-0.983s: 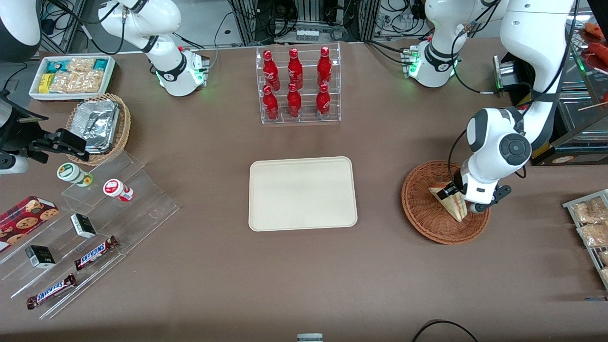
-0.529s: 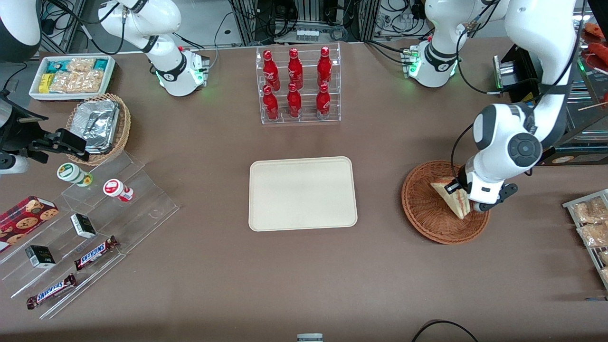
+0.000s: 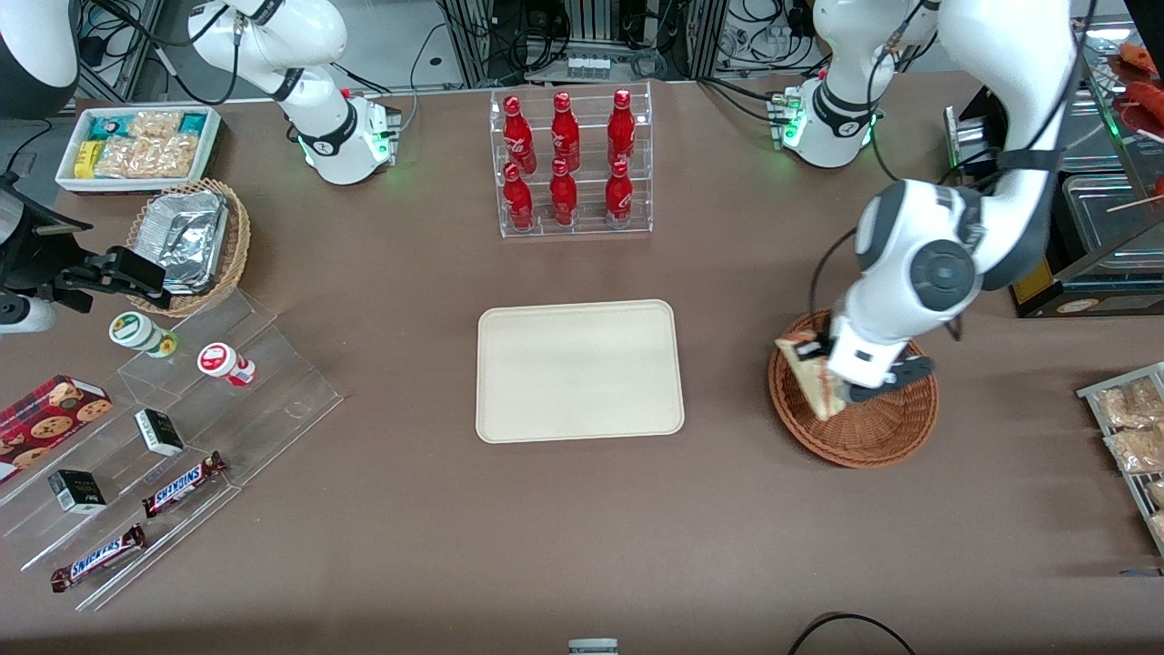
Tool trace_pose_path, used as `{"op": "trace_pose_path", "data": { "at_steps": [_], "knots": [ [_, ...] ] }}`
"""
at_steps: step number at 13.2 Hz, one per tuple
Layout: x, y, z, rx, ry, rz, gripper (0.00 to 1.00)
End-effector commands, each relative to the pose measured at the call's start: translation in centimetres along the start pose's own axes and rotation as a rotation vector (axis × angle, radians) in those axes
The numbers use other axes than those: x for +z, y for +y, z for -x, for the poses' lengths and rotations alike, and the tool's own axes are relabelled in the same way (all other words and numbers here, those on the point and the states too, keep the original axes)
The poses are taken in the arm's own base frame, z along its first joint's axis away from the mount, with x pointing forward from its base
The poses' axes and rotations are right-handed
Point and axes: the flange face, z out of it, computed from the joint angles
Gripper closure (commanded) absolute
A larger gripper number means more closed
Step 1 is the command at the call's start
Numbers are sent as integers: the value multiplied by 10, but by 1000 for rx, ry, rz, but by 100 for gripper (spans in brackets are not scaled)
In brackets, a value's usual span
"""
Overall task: Place sandwich from basket to tray
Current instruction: 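Carry the sandwich with the left gripper over the cream tray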
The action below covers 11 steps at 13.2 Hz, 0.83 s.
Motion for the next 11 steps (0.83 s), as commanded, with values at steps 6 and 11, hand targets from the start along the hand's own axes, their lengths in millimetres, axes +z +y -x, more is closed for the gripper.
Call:
{"op": "trace_pose_path", "data": {
  "at_steps": [6, 11],
  "knots": [
    [30, 164, 42, 101, 3, 12, 100],
    [62, 259, 88, 120, 19, 33, 100]
  ]
}}
